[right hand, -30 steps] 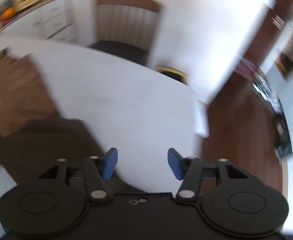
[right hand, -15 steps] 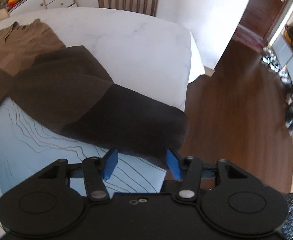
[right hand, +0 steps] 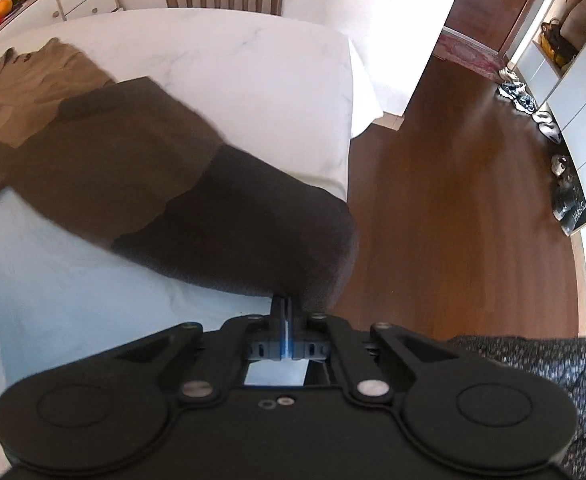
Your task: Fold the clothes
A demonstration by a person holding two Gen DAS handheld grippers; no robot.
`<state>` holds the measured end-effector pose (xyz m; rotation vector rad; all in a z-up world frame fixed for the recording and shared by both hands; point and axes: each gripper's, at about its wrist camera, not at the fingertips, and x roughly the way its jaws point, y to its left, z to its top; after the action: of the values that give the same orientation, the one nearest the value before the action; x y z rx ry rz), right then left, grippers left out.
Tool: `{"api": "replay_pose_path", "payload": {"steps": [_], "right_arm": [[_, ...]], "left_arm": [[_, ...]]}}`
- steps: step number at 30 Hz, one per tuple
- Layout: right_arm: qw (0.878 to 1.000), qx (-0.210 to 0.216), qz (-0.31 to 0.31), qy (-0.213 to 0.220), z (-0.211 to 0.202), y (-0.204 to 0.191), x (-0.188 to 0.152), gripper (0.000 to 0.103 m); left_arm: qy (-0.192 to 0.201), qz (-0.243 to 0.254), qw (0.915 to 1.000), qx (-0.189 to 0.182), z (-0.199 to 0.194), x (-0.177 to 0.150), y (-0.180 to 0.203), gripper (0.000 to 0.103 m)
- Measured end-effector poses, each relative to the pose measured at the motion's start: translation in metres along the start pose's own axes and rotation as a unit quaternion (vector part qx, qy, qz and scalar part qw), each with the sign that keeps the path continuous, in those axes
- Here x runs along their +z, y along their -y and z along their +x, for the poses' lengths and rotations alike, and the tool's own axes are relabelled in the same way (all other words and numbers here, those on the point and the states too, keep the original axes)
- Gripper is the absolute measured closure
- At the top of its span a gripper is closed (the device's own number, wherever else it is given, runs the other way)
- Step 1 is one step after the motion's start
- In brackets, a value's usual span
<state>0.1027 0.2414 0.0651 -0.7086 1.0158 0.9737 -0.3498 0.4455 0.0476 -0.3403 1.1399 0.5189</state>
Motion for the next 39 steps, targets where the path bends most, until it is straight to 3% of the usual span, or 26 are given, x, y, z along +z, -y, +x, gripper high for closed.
{"api": "replay_pose_path", "payload": {"steps": [2,3,4,6,11,14,21,31,39], "right_arm": [[1.000,0.007,-0.003,-0.005,-0.006,-0.005,-0.011,0.060],[1.000,0.004,-0.003,-0.005,-0.006,-0.008,-0.015,0.060],[1.000,-0.002,-0.002,-0.006,-0.006,-0.008,-0.020,0.045],[1.000,-0.003,0.005,-0.009,-0.007,-0.009,-0.024,0.000],[0.998,-0.006,0.066,0.018,-0.021,0.005,-0.028,0.000],[0.998,0.001,0.060,0.038,-0.027,-0.002,-0.022,0.000],[0.999,-0.005,0.012,0.033,-0.009,-0.041,-0.008,0.000],[1.000,-0.012,0.022,0.009,-0.004,-0.060,-0.013,0.000],[0.999,0.020,0.024,0.034,-0.041,-0.139,-0.017,0.000]], "left_arm": [[0.001,-0.001,1.0000,0.001,0.000,0.000,0.000,0.001],[0.000,-0.001,1.0000,0.001,0.000,0.000,0.000,0.001],[0.000,0.000,1.0000,0.001,0.001,0.001,0.000,0.001],[-0.001,0.001,1.0000,0.000,0.001,0.001,0.000,0.001],[-0.002,0.004,1.0000,-0.001,0.001,0.001,-0.001,0.001],[0.000,0.004,1.0000,-0.001,0.001,0.001,0.000,0.001],[0.005,-0.002,1.0000,0.002,-0.001,-0.003,0.000,0.001],[-0.007,-0.028,0.9996,-0.006,-0.021,-0.038,-0.027,0.001],[0.019,-0.067,0.9976,0.000,-0.058,-0.083,-0.080,0.001]]}}
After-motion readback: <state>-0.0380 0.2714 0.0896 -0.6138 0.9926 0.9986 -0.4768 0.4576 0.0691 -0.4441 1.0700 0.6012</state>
